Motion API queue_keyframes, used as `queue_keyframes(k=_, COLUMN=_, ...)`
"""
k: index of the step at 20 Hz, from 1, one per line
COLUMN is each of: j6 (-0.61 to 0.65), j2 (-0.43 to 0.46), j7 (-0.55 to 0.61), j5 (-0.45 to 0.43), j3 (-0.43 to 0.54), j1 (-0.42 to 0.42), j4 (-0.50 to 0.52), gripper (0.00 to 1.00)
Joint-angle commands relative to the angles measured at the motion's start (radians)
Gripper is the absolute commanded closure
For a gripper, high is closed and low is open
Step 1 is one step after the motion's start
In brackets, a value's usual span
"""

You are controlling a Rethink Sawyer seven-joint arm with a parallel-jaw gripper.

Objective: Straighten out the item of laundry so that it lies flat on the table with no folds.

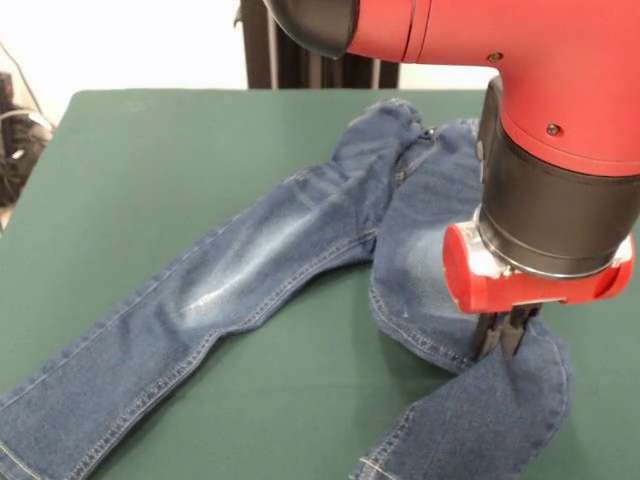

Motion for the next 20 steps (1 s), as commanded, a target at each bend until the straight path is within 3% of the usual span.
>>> queue_keyframes(k=1, j6=-0.078, j2=0.015, j7=0.122, j5=-0.018, j3=0.102, j1=0.054, j4=0.066, gripper=1.00)
queue_keyframes(k=2, j6=-0.090, j2=0.016, j7=0.131, j5=-0.018, j3=0.101, j1=0.054, j4=0.069, gripper=1.00)
queue_keyframes(k=3, j6=-0.088, j2=0.015, j7=0.139, j5=-0.017, j3=0.099, j1=0.054, j4=0.072, gripper=0.00)
queue_keyframes(k=13, j6=-0.114, j2=0.015, j7=0.093, j5=-0.018, j3=0.096, j1=0.054, j4=0.075, gripper=0.00)
queue_keyframes(k=20, j6=-0.085, j2=0.032, j7=0.142, j5=-0.019, j3=0.089, j1=0.051, j4=0.076, gripper=0.00)
